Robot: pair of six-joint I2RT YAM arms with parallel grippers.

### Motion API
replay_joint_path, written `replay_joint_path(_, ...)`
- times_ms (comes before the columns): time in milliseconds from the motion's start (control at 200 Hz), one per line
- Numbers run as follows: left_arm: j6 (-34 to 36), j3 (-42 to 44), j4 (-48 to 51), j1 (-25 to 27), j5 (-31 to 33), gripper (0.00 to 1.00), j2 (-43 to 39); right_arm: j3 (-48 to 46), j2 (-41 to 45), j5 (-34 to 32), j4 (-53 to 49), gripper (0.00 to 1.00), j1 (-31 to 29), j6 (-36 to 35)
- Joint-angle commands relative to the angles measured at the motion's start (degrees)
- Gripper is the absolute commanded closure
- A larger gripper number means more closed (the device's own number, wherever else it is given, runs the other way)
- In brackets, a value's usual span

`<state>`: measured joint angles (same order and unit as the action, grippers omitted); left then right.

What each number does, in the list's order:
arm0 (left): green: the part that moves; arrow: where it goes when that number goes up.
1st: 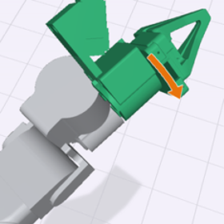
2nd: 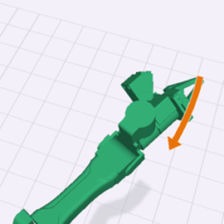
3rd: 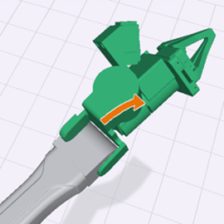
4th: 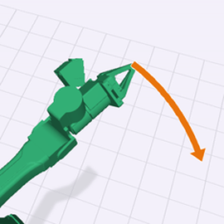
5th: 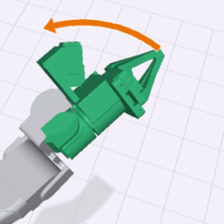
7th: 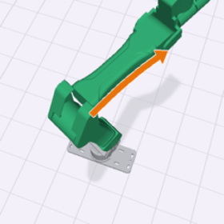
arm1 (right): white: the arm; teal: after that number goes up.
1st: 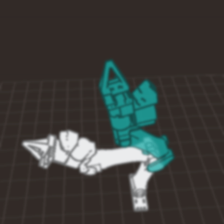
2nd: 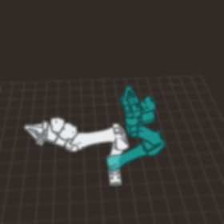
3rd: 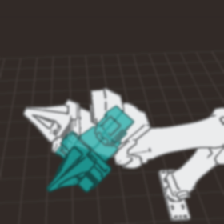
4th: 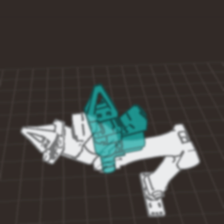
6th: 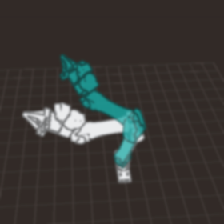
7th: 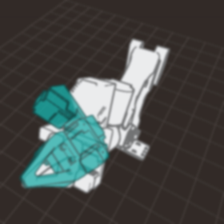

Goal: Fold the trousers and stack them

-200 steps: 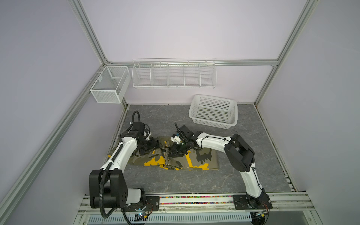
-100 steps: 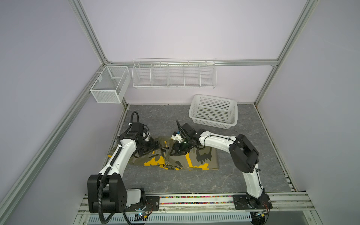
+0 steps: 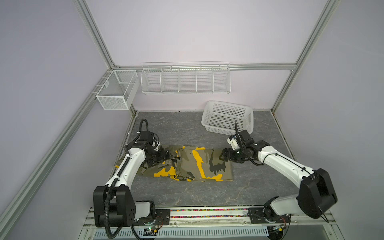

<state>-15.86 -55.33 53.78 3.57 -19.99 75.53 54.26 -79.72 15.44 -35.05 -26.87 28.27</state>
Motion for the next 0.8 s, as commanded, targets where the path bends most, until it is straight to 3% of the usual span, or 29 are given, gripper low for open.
replay_joint_path(0,0.3,-1.9,1.6,-0.3,-0.9,0.04,-0.2,-3.2,0.5,-2.5,1.0,0.17,1.2,-0.8)
replay_joint_path(665,-0.2,-1.4,2.1,-0.3,-0.6,0.04,-1.2,-11.5,-10.9,1.3,13.5,0.47,0.3,-1.5)
replay_joint_path(795,-0.4,-1.3,2.2,-0.3,-0.6,0.04,-1.8,-11.4,-12.2,2.8,14.4,0.64,0.3,-2.0)
